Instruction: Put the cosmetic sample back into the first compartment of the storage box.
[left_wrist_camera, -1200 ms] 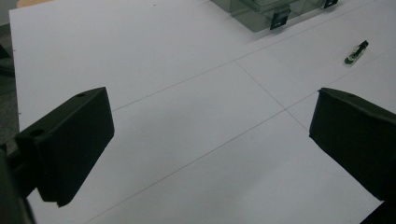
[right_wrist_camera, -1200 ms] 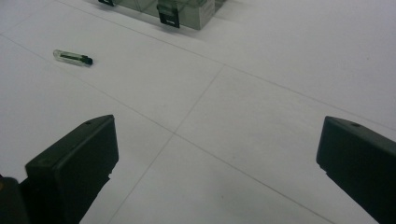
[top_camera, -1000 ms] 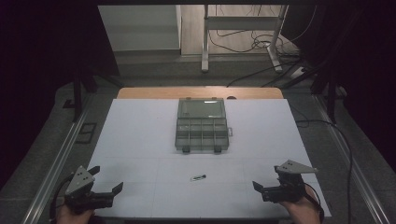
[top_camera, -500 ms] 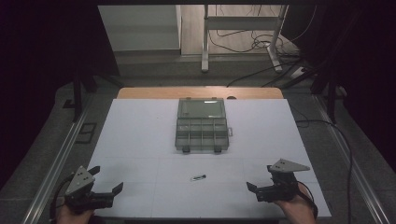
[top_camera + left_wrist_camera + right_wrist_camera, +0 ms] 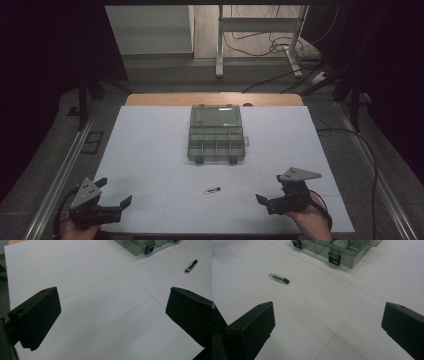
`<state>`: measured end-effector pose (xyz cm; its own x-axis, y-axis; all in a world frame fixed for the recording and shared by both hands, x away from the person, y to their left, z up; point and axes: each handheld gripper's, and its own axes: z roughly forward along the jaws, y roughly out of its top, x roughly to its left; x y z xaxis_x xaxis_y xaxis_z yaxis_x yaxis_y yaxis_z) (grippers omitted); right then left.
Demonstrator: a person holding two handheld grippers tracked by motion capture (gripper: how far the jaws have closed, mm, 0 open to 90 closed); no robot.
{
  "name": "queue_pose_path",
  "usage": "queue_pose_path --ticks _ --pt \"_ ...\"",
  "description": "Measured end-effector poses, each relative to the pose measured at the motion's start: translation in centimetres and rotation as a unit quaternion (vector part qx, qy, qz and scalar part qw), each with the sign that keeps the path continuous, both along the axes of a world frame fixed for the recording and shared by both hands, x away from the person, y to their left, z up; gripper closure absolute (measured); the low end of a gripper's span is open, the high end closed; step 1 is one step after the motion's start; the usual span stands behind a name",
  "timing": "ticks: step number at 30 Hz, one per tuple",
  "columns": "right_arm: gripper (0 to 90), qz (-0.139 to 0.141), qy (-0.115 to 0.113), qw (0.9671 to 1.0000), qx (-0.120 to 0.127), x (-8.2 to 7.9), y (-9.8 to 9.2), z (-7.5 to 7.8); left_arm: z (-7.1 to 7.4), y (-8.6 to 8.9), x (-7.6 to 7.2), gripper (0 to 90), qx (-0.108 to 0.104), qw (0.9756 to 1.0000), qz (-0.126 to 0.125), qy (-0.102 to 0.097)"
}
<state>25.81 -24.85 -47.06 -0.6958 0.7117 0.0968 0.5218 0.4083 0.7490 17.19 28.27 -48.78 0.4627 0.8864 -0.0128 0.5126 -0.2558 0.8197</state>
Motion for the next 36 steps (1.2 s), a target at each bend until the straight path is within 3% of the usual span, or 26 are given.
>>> queue_pose_path --ticks 15,36 --pt "0.0 0.026 -0.008 0.9996 0.006 0.8 1.4 0.3 0.0 0.0 0.0 0.6 0.003 1.0000 0.000 -0.001" --pt "0.0 0.047 0.010 0.9988 -0.005 2.2 3.7 -0.2 0.0 -0.1 0.0 0.5 0.004 1.0000 -0.001 0.000"
